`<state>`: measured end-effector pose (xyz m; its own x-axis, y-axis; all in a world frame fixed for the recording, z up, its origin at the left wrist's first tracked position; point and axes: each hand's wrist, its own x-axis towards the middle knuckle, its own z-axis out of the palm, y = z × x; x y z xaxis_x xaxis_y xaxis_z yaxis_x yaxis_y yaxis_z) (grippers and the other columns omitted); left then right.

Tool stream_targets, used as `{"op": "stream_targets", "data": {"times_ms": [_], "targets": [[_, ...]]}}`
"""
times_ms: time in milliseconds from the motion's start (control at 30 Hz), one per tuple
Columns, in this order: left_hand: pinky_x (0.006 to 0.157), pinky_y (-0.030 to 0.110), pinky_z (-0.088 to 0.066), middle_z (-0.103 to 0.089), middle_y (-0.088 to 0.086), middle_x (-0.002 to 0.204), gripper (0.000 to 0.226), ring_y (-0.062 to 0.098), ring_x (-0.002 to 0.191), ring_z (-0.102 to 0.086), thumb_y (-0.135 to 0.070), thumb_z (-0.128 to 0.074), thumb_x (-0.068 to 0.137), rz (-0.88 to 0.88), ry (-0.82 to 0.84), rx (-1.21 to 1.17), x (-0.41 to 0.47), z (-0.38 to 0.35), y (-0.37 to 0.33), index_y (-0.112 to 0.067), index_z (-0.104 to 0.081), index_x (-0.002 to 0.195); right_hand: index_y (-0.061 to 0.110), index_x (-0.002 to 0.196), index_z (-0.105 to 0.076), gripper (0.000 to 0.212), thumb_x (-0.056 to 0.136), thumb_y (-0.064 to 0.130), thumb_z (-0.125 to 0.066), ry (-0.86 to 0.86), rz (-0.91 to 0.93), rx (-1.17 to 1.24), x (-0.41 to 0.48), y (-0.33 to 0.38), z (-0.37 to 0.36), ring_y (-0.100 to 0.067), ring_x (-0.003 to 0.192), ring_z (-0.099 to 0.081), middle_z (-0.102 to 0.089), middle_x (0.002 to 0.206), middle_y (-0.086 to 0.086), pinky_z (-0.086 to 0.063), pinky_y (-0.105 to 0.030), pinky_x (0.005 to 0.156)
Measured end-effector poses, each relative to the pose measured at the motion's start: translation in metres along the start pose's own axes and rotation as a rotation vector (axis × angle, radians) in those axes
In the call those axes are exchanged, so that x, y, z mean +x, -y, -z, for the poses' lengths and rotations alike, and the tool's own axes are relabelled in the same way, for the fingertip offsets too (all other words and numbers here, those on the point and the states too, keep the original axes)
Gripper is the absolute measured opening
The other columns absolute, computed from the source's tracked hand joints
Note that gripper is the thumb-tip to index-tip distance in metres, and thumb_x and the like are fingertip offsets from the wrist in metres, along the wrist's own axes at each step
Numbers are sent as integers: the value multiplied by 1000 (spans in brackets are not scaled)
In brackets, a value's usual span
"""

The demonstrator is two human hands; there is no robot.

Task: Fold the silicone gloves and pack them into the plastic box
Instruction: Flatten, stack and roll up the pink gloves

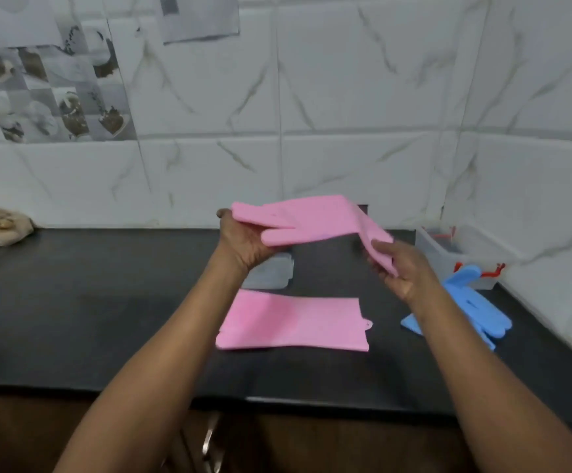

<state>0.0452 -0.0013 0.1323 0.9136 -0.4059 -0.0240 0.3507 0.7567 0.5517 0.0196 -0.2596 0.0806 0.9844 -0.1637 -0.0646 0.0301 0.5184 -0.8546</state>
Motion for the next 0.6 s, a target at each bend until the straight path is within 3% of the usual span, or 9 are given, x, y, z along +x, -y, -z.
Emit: {"op": "stream_targets", "data": {"times_ms": [67,167,300,400,500,600], "targets": [[97,66,-37,-60,39,118,98,55,110,-56,-73,-24,88,-27,-64,31,-11,21,-15,10,-48,132,-4,105,-60,19,87,-7,-58,18,30,-220,1,-1,-1,-16,48,-66,-70,71,-15,-51,-22,42],[87,59,-52,-68,28,109,71,45,98,-67,-56,-49,85,0,-89,119,-25,46,-33,7,-60,115,-4,106,-62,25,82,-9,-65,41,14,-293,0,-12,-7,-25,72,-69,-69,99,-21,-61,-31,56],[74,45,-59,-72,20,87,41,33,79,-72,-31,-51,81,46,-187,292,-37,72,-37,4,-69,93,-7,119,-59,40,80,-10,-68,39,15,-334,-4,-27,-7,-28,84,-70,-68,108,-21,-62,-32,66],[71,46,-61,-69,13,83,21,28,74,-70,-20,-53,87,-17,-342,404,-42,100,-34,-6,-62,100,-5,106,-64,24,82,-8,-67,12,0,-444,-8,-42,3,-25,76,-72,-71,101,-21,-62,-33,61],[59,49,-60,-66,12,82,7,26,67,-71,-7,-52,92,76,-512,584,-53,128,-23,-6,-58,94,-1,97,-64,16,83,-8,-66,-41,-48,-609,-10,-62,17,-25,69,-70,-70,99,-22,-59,-30,52],[47,45,-59,-63,14,89,5,27,74,-67,1,-58,90,126,-621,659,-63,145,-13,-3,-57,94,-5,118,-59,37,83,-1,-70,-107,-100,-800,-8,-77,27,-30,80,-68,-68,105,-22,-60,-35,64]]}}
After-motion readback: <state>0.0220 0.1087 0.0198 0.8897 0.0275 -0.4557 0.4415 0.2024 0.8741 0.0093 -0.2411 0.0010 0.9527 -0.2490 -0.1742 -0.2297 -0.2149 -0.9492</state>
